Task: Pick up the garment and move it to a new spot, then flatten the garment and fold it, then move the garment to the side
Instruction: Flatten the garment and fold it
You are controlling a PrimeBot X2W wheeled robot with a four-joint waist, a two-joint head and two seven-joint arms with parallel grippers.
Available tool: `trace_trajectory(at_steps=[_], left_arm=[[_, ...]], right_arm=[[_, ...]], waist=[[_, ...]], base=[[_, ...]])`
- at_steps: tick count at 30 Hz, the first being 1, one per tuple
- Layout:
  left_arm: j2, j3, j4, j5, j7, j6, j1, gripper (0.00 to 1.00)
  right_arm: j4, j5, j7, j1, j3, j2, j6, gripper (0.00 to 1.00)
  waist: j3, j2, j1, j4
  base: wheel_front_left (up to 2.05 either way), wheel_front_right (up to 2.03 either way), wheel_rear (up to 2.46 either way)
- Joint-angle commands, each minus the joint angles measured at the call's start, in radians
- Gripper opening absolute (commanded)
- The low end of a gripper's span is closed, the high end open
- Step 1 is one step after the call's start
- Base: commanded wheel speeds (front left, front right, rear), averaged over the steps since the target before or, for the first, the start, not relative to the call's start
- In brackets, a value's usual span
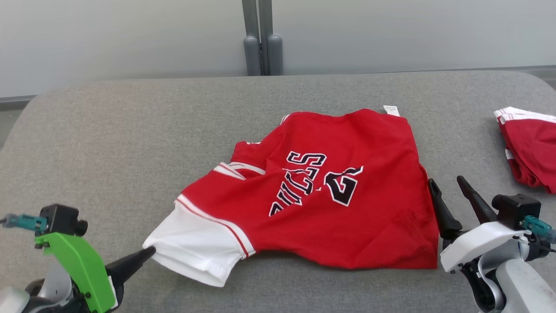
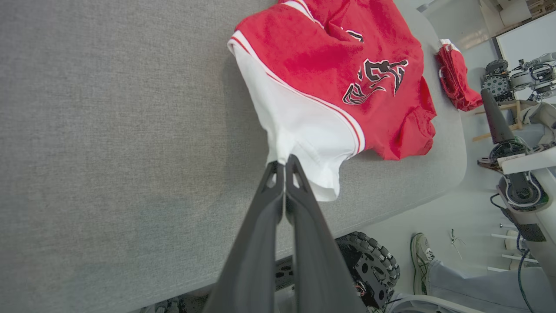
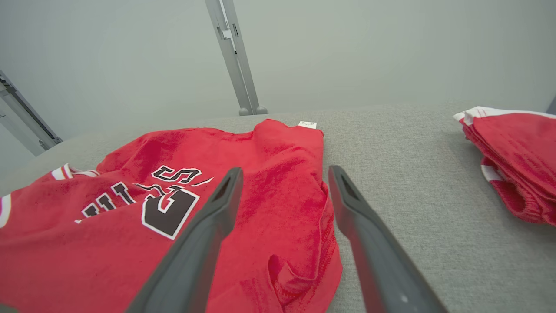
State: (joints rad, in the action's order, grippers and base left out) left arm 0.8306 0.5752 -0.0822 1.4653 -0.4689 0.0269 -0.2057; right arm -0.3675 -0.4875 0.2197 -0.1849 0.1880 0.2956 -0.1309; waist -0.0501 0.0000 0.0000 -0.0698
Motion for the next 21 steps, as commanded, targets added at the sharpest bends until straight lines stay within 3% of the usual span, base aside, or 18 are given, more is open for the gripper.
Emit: trace_trajectory(at_steps=[1,7,8,9,10,17,21], left_arm=[[0.005,-0.005,0.019,0.015,0.013,0.008,0.037,0.0],[-0.029,0.016,0.099,0.051,0.034,-0.011,0.127,0.0],[-0.032,0.025,0.112,0.044,0.033,-0.014,0.137,0.12],[-0.036,0.032,0.122,0.039,0.032,-0.016,0.142,0.47],[-0.041,0.042,0.132,0.036,0.028,-0.018,0.146,1.0],[-0.005,0.03,0.15,-0.094,0.113,-0.009,0.083,1.0],[0.011,-0.023,0.101,-0.181,0.252,0.008,0.056,1.0]], right_arm=[[0.006,0.004,-0.005,0.018,-0.002,0.001,0.0,1.0],[0.022,0.009,-0.02,0.033,-0.007,0.006,0.0,1.0],[0.023,0.008,-0.023,0.037,-0.009,0.008,0.0,1.0],[0.025,0.009,-0.025,0.039,-0.011,0.01,0.0,1.0],[0.028,0.01,-0.029,0.04,-0.012,0.01,0.0,1.0],[0.049,0.022,-0.035,0.044,-0.024,0.013,0.0,1.0],[0.067,0.038,-0.02,0.051,-0.038,0.003,0.0,1.0]], waist=[[0.026,0.0,0.0,-0.031],[0.03,0.0,0.0,-0.034],[0.032,0.0,0.0,-0.033],[0.033,0.0,0.0,-0.033],[0.035,0.0,0.0,-0.032],[0.046,0.0,0.0,-0.012],[0.051,0.0,0.0,0.016]], base=[[0.0,0.0,0.0],[0.0,0.0,0.0],[0.0,0.0,0.0],[0.0,0.0,0.0],[0.0,0.0,0.0],[0.0,0.0,0.0],[0.0,0.0,0.0]])
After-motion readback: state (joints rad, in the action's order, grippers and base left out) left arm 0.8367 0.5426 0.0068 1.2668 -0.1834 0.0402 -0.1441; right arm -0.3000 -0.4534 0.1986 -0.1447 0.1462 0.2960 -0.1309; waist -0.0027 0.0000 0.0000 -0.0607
